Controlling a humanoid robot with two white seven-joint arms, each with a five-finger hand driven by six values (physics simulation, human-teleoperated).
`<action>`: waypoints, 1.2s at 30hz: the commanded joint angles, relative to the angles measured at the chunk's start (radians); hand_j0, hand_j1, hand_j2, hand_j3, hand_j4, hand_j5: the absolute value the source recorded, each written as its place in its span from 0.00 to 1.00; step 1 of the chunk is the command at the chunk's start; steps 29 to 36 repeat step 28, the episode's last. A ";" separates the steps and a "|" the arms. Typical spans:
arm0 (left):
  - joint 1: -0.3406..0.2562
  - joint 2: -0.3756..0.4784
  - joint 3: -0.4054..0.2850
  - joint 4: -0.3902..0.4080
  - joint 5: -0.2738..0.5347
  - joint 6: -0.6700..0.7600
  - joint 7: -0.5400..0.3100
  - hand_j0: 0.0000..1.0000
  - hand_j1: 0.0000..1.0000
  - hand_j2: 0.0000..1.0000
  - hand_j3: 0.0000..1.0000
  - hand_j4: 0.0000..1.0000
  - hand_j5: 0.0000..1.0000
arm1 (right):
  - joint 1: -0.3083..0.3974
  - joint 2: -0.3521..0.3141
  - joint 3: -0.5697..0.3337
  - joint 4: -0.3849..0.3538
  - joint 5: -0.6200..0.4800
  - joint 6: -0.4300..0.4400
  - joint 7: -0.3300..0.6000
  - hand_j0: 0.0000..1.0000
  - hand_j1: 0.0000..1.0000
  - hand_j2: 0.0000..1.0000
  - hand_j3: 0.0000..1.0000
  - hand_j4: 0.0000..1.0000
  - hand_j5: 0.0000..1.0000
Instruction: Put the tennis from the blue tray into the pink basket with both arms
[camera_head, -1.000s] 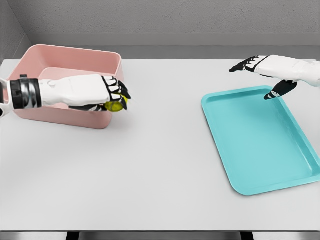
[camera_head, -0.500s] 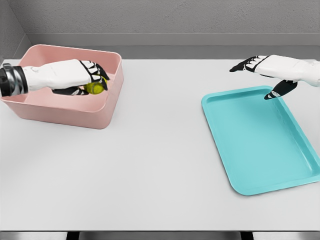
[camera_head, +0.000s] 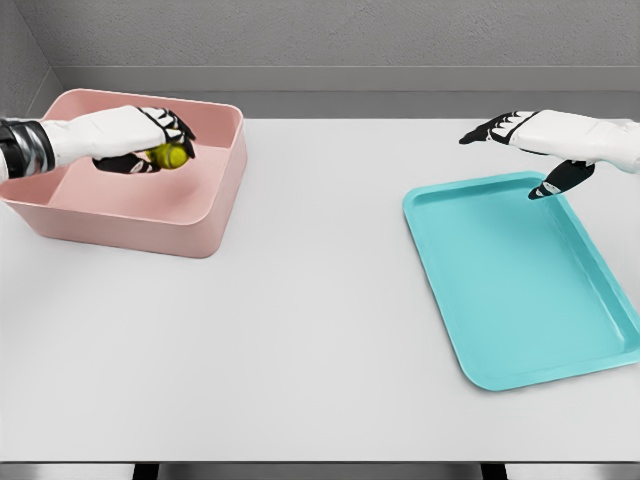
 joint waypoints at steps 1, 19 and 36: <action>0.000 -0.008 0.007 0.017 0.007 0.002 0.003 0.66 0.66 0.66 0.66 0.66 0.66 | 0.000 -0.001 -0.001 0.000 -0.005 0.002 0.000 1.00 1.00 1.00 1.00 1.00 1.00; 0.012 0.161 0.011 -0.231 0.054 0.002 0.098 1.00 1.00 1.00 1.00 1.00 1.00 | 0.000 -0.001 0.000 0.000 -0.006 0.002 0.000 1.00 1.00 1.00 1.00 1.00 1.00; 0.080 0.253 0.010 -0.284 0.053 0.002 0.226 1.00 1.00 1.00 1.00 1.00 1.00 | 0.000 -0.003 0.000 0.000 -0.005 0.002 0.000 1.00 1.00 1.00 1.00 1.00 1.00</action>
